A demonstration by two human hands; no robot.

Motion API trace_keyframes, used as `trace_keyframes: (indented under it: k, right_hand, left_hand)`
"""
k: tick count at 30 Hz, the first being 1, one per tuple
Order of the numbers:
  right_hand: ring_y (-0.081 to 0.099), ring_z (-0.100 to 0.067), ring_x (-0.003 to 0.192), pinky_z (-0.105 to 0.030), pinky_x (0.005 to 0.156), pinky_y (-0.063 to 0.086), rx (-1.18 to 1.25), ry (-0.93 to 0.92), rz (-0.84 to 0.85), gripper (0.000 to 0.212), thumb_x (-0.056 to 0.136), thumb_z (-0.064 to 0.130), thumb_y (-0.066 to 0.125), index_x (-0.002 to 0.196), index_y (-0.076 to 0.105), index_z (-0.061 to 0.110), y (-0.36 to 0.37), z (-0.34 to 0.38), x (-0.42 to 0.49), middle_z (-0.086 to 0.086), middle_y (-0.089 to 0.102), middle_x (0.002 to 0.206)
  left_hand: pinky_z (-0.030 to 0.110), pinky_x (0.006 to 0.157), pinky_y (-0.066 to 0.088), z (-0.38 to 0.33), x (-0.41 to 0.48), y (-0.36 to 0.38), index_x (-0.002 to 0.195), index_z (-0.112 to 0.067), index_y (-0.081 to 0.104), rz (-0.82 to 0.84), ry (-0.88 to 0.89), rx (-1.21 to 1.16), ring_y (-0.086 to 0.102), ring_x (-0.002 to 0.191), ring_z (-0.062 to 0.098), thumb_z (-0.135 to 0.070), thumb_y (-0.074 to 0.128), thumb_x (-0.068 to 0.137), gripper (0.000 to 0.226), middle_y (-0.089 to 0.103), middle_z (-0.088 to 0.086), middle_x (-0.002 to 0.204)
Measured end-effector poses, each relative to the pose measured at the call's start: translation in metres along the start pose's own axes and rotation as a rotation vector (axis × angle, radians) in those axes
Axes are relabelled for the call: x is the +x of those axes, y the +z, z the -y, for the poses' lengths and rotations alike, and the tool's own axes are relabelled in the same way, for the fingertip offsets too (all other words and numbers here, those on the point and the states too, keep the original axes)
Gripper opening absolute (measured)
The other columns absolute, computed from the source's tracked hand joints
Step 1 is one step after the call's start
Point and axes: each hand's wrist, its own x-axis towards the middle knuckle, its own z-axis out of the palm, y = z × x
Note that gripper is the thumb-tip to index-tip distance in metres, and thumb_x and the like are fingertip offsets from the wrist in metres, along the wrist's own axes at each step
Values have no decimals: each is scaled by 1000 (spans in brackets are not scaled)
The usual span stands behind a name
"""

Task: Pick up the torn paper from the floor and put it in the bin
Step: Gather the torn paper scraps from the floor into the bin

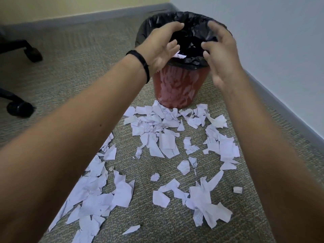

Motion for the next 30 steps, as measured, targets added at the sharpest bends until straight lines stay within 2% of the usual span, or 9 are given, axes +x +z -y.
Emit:
trace_keyframes:
  k: [3, 6, 10, 12, 15, 19, 22, 25, 30]
  right_hand:
    - [59, -3, 101, -24, 88, 54, 71, -42, -103, 27, 91, -2, 49, 100, 61, 20, -11, -21, -27, 9, 60, 105]
    - [62, -9, 86, -23, 74, 56, 14, 90, -137, 27, 89, -6, 46, 87, 60, 17, -23, -66, -53, 3, 62, 98]
    - [55, -16, 96, -35, 82, 50, -352, 366, 46, 25, 91, -2, 47, 107, 57, 15, -37, -140, -72, -6, 56, 113]
    - [52, -21, 104, -35, 82, 45, -471, 488, 183, 33, 92, 5, 50, 124, 51, 14, -41, -165, -79, -5, 52, 113]
    - [39, -26, 130, -37, 97, 40, -614, 473, 343, 45, 91, 16, 57, 133, 42, 18, -38, -185, -82, -9, 37, 141]
    - [34, -25, 132, -26, 91, 31, -813, 334, 505, 60, 88, 23, 63, 140, 33, 22, -21, -190, -72, -10, 27, 146]
    - [27, -27, 137, -33, 101, 33, -904, 221, 639, 68, 86, 27, 66, 143, 28, 24, 0, -197, -60, -11, 17, 151]
    - [12, -29, 144, -43, 108, 29, -1041, 151, 734, 77, 84, 29, 68, 146, 23, 25, 26, -210, -43, -11, 5, 156]
    - [12, -32, 144, -43, 112, 24, -1024, 43, 697, 80, 83, 28, 69, 147, 22, 23, 63, -234, -22, -17, 8, 155]
  left_hand:
    - [24, 79, 55, 17, -13, -17, 130, -5, 45, -45, 210, 146, 63, 99, 14, -7, 45, 98, 33, 57, 3, 111]
    - [19, 70, 54, 58, -28, -57, 114, -9, 57, -118, 286, 379, 62, 71, 3, -4, 40, 98, 23, 61, -3, 99]
    - [37, 97, 45, 140, -44, -154, 127, -9, 51, -105, 111, 1094, 55, 112, 24, -16, 53, 94, 34, 52, 9, 129]
    - [45, 108, 31, 174, -57, -207, 146, -14, 28, -35, -210, 1456, 26, 138, 36, -28, 60, 90, 66, 23, 20, 151]
    - [59, 113, 16, 199, -86, -267, 150, -27, -8, 28, -612, 1769, -16, 141, 46, -51, 66, 80, 104, -21, 22, 153]
    - [56, 115, 15, 204, -105, -304, 148, -28, -15, 47, -720, 1759, -16, 140, 49, -48, 73, 74, 116, -25, 24, 151]
    - [50, 118, 9, 214, -109, -312, 149, -23, -13, 84, -709, 1768, -8, 144, 43, -47, 72, 76, 116, -16, 28, 153]
    - [54, 116, 13, 215, -107, -313, 148, -27, -16, 107, -778, 1704, -11, 140, 52, -47, 70, 78, 112, -24, 25, 151]
    - [59, 114, 9, 207, -102, -305, 147, -22, -21, 133, -824, 1644, -14, 136, 58, -43, 59, 88, 102, -29, 29, 148]
